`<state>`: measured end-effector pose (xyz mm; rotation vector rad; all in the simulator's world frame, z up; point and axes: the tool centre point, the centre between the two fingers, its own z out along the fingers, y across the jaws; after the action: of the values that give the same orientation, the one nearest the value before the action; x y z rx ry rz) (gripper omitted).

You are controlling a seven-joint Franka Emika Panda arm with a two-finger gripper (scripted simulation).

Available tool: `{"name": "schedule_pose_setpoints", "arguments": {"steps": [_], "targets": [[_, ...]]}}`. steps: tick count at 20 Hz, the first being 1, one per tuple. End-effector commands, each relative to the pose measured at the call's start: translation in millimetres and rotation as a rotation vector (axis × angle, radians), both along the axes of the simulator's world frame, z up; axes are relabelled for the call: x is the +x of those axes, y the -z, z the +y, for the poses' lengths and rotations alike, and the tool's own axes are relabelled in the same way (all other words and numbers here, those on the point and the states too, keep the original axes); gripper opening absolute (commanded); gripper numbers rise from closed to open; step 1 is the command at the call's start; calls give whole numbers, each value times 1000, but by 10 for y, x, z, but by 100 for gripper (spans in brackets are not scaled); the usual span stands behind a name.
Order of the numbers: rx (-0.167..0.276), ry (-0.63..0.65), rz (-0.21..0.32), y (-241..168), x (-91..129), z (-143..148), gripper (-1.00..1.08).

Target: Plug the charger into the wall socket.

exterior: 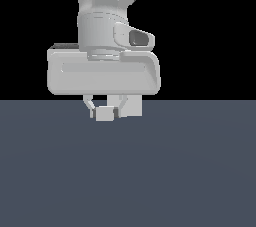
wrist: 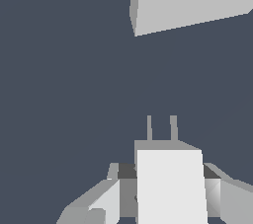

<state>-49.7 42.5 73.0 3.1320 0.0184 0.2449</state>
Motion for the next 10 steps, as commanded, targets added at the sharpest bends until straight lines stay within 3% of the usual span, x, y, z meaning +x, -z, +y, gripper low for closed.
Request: {"name": "schedule_pose_setpoints", "arguments": {"steps": [1,10], "targets": [[0,-37,0,-48,64,-93,-100],[1,-153,1,-192,297,-370,-100]]}}
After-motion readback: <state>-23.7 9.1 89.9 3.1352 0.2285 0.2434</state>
